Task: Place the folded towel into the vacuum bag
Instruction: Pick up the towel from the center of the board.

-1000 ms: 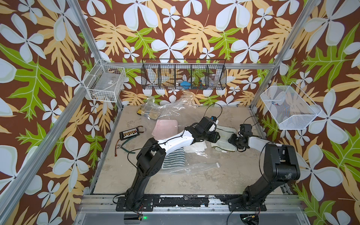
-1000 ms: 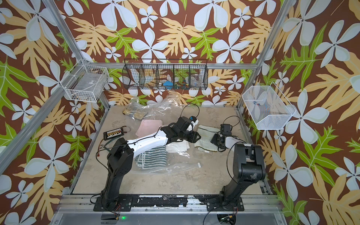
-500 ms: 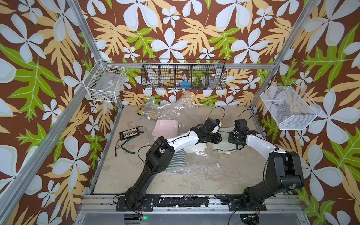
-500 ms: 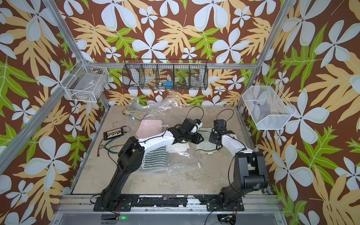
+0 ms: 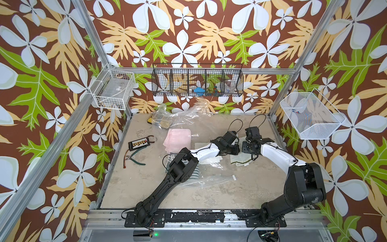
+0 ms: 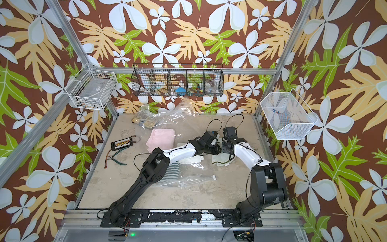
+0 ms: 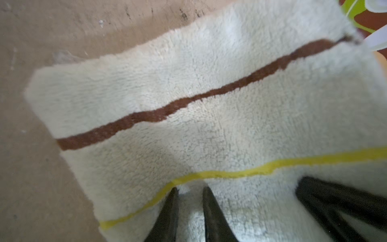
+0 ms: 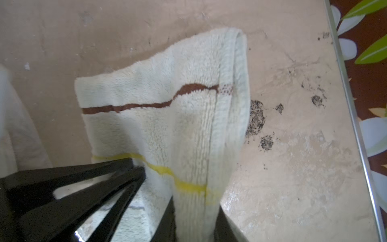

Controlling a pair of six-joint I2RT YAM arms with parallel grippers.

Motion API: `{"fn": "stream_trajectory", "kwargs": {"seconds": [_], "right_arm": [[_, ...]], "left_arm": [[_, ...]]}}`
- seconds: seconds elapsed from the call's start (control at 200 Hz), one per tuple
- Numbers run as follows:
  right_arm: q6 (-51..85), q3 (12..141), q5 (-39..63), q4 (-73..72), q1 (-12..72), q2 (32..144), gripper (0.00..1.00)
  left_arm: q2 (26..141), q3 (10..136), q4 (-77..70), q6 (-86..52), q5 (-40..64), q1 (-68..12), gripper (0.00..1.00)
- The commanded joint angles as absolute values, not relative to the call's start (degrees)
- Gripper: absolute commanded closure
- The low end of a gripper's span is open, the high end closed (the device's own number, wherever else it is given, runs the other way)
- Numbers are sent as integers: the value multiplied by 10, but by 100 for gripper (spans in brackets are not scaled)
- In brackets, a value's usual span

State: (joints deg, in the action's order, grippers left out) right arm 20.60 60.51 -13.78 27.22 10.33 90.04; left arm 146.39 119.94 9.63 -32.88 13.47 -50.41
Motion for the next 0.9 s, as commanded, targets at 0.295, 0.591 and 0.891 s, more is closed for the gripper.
{"fn": "stream_trajectory", "kwargs": {"seconds": [0.295, 0.591, 0.891], "right_arm": [[248, 558, -99, 210, 146, 987, 84], [225, 549, -108, 199, 151, 969, 81], [190, 579, -174, 232, 187, 896, 79]], "left_arm": [[1358, 1054, 66, -337, 153, -481, 76], [1175, 881, 63, -304, 134, -464, 74], [1085, 759, 72, -276, 89, -462, 74]]}}
